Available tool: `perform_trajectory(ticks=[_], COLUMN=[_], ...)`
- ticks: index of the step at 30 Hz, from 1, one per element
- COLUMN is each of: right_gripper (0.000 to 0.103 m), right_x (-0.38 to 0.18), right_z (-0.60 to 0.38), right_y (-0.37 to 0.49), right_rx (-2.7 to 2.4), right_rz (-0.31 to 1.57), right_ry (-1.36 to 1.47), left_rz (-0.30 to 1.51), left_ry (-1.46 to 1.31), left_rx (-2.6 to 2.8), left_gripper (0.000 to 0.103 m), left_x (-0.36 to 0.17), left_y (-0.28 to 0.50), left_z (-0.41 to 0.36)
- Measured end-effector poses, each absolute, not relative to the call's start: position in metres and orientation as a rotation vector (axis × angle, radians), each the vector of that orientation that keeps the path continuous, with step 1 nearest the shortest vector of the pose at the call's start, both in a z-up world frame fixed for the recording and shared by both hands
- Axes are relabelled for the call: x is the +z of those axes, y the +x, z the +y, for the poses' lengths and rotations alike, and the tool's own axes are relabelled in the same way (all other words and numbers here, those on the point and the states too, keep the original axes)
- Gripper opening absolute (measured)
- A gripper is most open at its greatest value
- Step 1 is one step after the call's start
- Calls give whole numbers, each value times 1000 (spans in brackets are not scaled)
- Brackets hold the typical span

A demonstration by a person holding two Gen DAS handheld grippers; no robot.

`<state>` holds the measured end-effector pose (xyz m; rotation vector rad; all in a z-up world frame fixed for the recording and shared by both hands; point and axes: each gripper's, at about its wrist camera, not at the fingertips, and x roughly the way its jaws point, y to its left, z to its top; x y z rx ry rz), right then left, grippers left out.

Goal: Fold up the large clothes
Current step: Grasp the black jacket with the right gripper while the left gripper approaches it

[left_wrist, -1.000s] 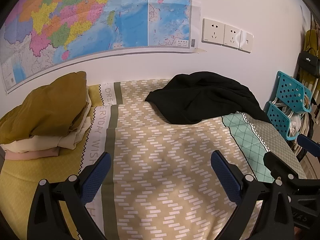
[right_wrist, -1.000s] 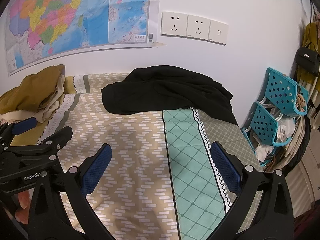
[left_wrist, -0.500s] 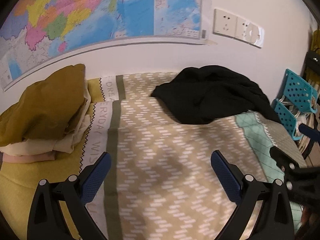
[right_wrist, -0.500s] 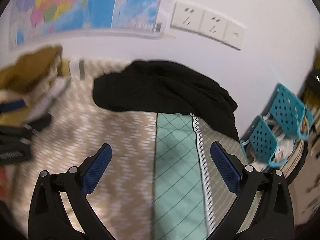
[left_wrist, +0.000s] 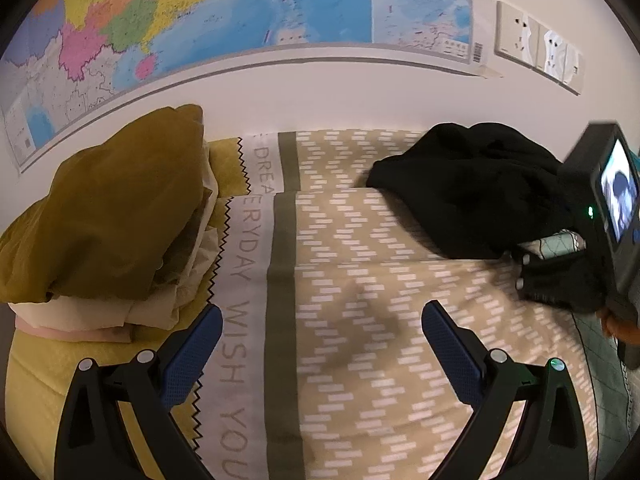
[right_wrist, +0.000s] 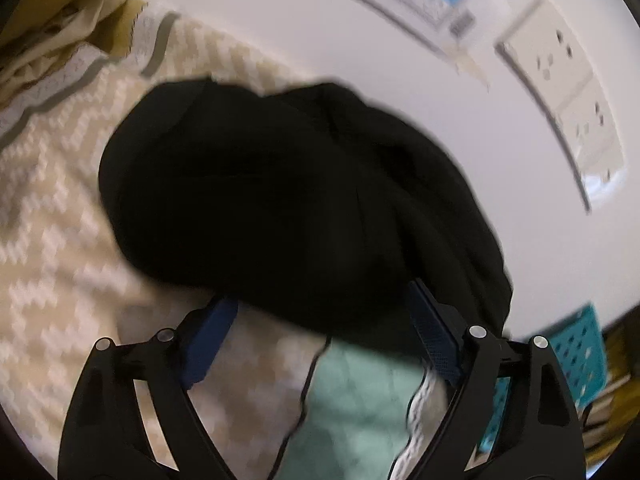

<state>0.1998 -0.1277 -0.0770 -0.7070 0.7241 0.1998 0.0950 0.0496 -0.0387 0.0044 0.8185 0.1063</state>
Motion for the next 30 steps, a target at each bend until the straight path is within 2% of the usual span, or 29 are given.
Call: perform_trajectory(ticks=[1, 2, 3, 4, 5, 6, 8, 10, 11, 12, 13, 14, 24, 30], right_gripper=[60, 28, 16, 19, 29, 46, 61, 62, 61, 48, 30, 7, 7, 7], right_x=[-74, -69, -61, -54, -50, -49, -57, -66, -68, -69, -68, -65, 109, 154], right_z=[-126, -127, -130, -133, -135, -133, -126, -119, -119, -118, -120, -122, -267, -364], right_y=[203, 207, 209, 211, 212, 214, 218, 227, 230, 233, 233, 236, 215, 206], right_rx=[209, 226, 251, 256, 254, 258, 258, 268, 272, 284, 297, 308, 258, 183], right_rz=[716, 726, 727, 716, 704, 696, 691, 708, 705, 702, 708, 726, 529, 482], right_ry=[-709, -692, -652, -626, -621, -647, -702, -737, -748, -750, -744, -728, -195, -21], left_rz=[819, 818, 818, 817, 817, 819, 819, 820, 821, 820, 819, 818, 647, 524], left_ry=[9, 13, 16, 13, 10, 9, 14, 25, 25, 24, 26, 30, 161, 258], left_rx=[110, 113, 114, 113, 111, 109, 106, 111, 112, 111, 112, 113, 0, -233], left_gripper=[96, 96, 96, 96, 96, 96, 96, 96, 96, 96, 96, 96, 96, 96], left_x=[-39, -40, -40, -40, -40, -41, -43, -45, -46, -46, -47, -47, -19, 9], left_y=[97, 99, 100, 101, 102, 104, 107, 109, 111, 111, 113, 114, 151, 187], left_z=[51, 51, 52, 53, 54, 55, 56, 56, 56, 57, 58, 58, 35, -30])
